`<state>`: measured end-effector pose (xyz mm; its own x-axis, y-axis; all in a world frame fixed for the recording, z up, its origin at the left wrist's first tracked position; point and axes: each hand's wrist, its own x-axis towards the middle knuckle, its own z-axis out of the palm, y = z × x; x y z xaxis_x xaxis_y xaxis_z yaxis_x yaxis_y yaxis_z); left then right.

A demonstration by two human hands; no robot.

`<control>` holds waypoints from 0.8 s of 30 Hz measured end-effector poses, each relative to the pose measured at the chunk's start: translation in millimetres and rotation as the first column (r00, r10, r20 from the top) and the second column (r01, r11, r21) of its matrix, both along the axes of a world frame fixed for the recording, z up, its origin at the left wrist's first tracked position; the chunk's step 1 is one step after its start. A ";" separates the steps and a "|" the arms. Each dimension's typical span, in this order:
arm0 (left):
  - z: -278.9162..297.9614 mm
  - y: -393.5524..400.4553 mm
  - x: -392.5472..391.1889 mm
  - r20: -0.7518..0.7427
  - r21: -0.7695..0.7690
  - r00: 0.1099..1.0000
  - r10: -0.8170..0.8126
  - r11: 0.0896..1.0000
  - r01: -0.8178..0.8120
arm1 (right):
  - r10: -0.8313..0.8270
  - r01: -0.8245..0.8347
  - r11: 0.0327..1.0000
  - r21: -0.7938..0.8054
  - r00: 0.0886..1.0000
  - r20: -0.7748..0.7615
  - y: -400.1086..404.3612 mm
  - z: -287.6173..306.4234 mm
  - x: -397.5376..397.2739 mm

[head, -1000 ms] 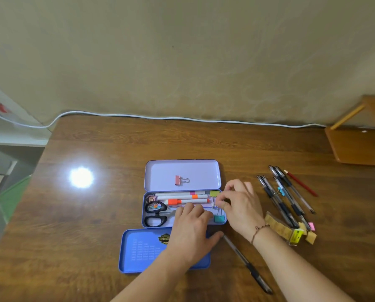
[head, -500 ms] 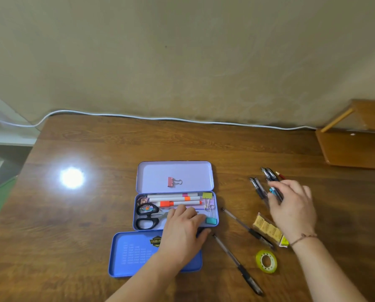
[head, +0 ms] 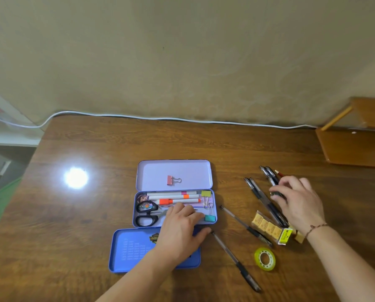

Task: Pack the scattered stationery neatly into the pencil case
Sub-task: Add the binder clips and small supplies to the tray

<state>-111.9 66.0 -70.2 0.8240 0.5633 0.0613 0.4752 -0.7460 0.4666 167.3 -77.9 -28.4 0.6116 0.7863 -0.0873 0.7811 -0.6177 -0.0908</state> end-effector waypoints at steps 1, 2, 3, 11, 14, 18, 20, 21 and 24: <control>1.2 1.1 -1.7 0.035 -0.026 0.999 -0.007 1.000 0.008 | -0.054 0.058 0.993 0.104 0.998 -0.041 -0.8 0.4 -2.4; 2.7 2.8 -3.9 0.075 -0.058 0.997 -0.004 0.998 0.008 | -0.118 0.142 0.964 0.224 0.986 -0.121 0.1 2.2 -7.2; 3.6 5.2 -6.3 0.113 -0.074 0.994 0.008 0.997 0.000 | -0.170 0.242 0.910 0.337 0.958 -0.231 2.7 5.0 -13.9; -1.2 20.4 -17.5 0.100 0.075 0.991 0.090 0.992 -0.098 | -0.025 0.340 0.849 0.404 0.790 -0.612 45.6 22.7 -113.8; 0.1 18.9 -19.0 0.050 0.110 0.998 0.036 0.993 -0.041 | -0.013 0.276 0.906 0.322 0.777 -0.630 62.9 13.5 -134.9; 0.8 18.8 -19.5 0.059 0.078 0.996 0.072 0.994 -0.077 | -0.090 0.246 0.935 0.255 0.861 -0.500 74.3 3.7 -143.7; 1.3 18.6 -19.5 0.066 0.064 0.994 0.083 0.994 -0.088 | -0.186 0.345 0.899 0.270 0.859 -0.477 77.0 -0.3 -146.5; 1.5 18.5 -19.6 0.065 0.059 0.994 0.086 0.994 -0.090 | -0.233 0.386 0.881 0.273 0.858 -0.458 78.2 -2.2 -148.0; 2.5 19.2 -18.7 0.058 0.044 0.994 0.094 0.994 -0.097 | -0.316 0.464 0.847 0.259 0.833 -0.455 81.7 -7.3 -152.0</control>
<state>-130.6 85.2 -67.7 0.7613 0.6344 0.1338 0.5195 -0.7203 0.4597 15.3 3.8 -35.8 0.8473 0.5099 -0.1485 0.3364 -0.7317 -0.5928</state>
